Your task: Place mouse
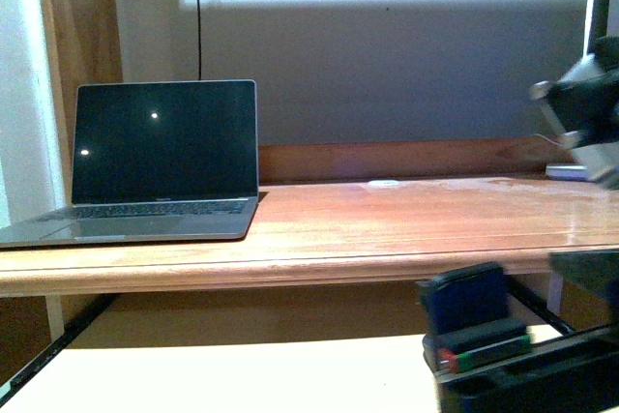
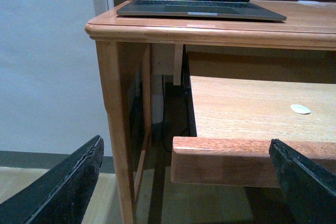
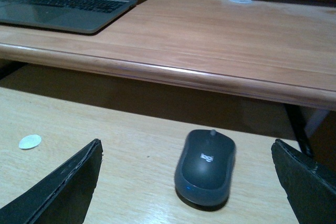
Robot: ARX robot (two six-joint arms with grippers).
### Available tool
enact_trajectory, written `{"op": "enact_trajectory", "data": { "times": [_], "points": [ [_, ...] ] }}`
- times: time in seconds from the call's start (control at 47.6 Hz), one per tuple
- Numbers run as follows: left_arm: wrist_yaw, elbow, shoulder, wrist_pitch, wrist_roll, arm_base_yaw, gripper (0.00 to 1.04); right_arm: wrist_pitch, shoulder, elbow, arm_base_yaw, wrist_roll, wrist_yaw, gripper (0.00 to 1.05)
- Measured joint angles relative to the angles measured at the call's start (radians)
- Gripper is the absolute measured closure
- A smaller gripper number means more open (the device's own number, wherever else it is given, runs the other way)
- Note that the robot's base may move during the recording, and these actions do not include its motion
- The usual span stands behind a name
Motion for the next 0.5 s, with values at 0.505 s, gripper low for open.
{"op": "enact_trajectory", "data": {
  "times": [0.505],
  "points": [
    [0.000,0.000,0.000,0.000,0.000,0.000,0.08,-0.205,0.320,0.251,-0.005,0.031,0.081,0.07]
  ]
}}
